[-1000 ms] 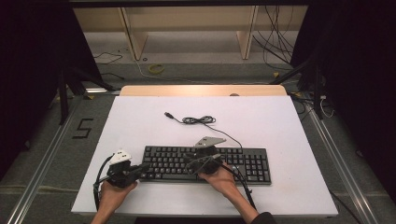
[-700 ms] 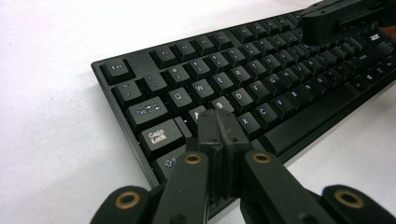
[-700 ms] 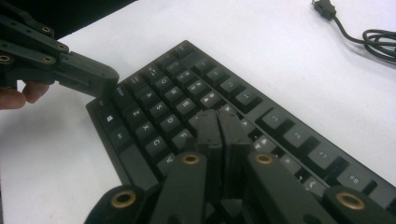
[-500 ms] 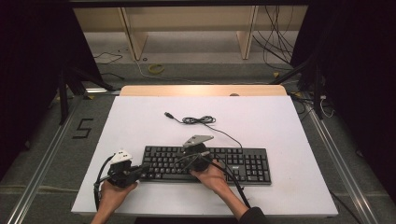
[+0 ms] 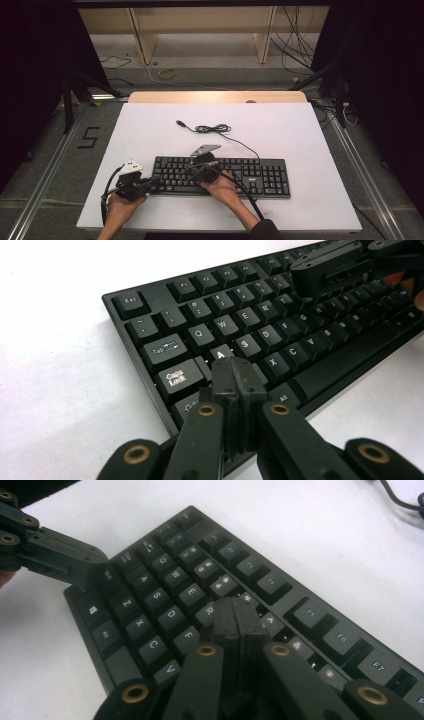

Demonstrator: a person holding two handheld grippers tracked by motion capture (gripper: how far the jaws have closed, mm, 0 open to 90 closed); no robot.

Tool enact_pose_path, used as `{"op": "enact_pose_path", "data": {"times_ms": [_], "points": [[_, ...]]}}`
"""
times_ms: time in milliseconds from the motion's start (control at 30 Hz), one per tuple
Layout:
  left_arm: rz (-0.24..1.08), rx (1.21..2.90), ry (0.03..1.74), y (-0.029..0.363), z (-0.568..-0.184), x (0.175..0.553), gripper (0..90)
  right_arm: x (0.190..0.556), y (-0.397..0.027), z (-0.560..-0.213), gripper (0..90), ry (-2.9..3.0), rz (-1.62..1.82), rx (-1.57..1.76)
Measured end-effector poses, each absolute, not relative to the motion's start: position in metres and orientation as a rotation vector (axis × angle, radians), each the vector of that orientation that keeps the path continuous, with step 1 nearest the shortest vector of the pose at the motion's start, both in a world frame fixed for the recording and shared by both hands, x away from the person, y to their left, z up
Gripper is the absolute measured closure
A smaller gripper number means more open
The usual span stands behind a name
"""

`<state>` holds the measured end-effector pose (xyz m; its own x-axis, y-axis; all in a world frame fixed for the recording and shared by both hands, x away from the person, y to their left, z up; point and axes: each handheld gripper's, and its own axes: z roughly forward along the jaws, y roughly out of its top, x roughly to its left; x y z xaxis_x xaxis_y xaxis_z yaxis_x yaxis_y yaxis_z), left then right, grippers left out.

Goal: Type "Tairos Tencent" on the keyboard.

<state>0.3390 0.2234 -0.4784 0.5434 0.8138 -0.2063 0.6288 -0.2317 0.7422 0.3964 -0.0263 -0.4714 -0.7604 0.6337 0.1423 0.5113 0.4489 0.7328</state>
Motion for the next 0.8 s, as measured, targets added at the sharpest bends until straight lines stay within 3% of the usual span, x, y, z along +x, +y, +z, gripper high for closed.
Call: {"op": "enact_pose_path", "data": {"times_ms": [800], "points": [[0.268, 1.980, 1.202, 0.2211, -0.4844, 0.3430, 89.1, 0.4008, -0.0217, -0.4786, 90.0, 2.557, 1.161, 1.030]]}}
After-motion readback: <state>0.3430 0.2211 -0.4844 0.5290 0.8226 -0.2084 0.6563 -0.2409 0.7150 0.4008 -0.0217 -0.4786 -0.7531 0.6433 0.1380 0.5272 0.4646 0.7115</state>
